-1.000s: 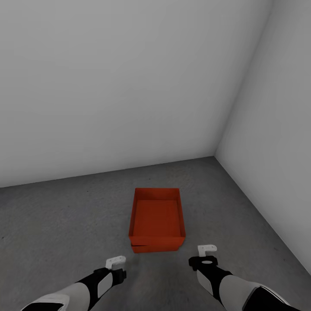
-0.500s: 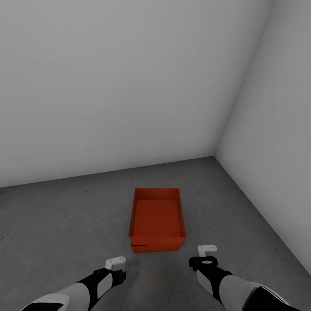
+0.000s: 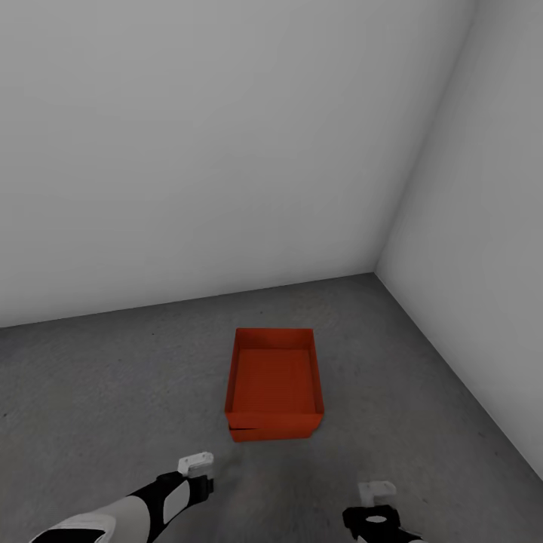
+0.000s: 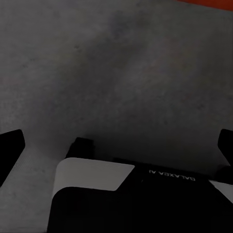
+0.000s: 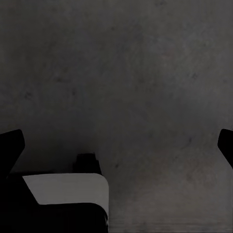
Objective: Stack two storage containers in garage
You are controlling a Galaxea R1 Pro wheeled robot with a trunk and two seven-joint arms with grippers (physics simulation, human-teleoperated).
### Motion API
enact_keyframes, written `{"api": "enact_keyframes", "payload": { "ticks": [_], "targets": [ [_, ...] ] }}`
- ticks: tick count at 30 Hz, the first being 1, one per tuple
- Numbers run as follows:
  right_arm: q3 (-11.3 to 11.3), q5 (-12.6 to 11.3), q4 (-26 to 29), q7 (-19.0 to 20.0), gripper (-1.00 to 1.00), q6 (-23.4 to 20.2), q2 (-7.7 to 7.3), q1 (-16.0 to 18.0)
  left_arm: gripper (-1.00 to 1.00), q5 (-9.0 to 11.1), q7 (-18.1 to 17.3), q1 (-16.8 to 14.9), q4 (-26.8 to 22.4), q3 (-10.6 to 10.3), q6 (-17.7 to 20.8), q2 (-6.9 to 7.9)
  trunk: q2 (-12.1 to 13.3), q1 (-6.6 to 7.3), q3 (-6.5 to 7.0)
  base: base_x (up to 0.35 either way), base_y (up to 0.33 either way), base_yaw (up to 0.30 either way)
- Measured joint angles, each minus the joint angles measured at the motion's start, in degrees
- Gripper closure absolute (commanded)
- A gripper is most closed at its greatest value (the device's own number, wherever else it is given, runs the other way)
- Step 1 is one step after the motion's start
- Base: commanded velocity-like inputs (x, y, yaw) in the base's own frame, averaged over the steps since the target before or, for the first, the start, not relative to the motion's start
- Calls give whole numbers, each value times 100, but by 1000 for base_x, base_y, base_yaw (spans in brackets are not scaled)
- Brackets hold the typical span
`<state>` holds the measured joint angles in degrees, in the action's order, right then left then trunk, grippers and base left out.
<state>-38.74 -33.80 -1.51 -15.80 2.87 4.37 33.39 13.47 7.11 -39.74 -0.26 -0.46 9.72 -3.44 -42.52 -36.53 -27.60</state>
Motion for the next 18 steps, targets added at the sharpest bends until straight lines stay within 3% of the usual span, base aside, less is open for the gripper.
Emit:
{"api": "enact_keyframes", "payload": {
  "ticks": [9, 18],
  "targets": [
    [-11, 63, -3, -7, -100, 218, -12, -917, -100, 1, -10, 214, 2, 0, -70, 69, 0, 0, 9, 0, 0, 0],
    [-12, 181, -7, -9, -100, 443, -12, -1191, -100, 1, -10, 427, 2, 1, -85, 72, 0, 0, 81, 0, 0, 0]
  ]
}}
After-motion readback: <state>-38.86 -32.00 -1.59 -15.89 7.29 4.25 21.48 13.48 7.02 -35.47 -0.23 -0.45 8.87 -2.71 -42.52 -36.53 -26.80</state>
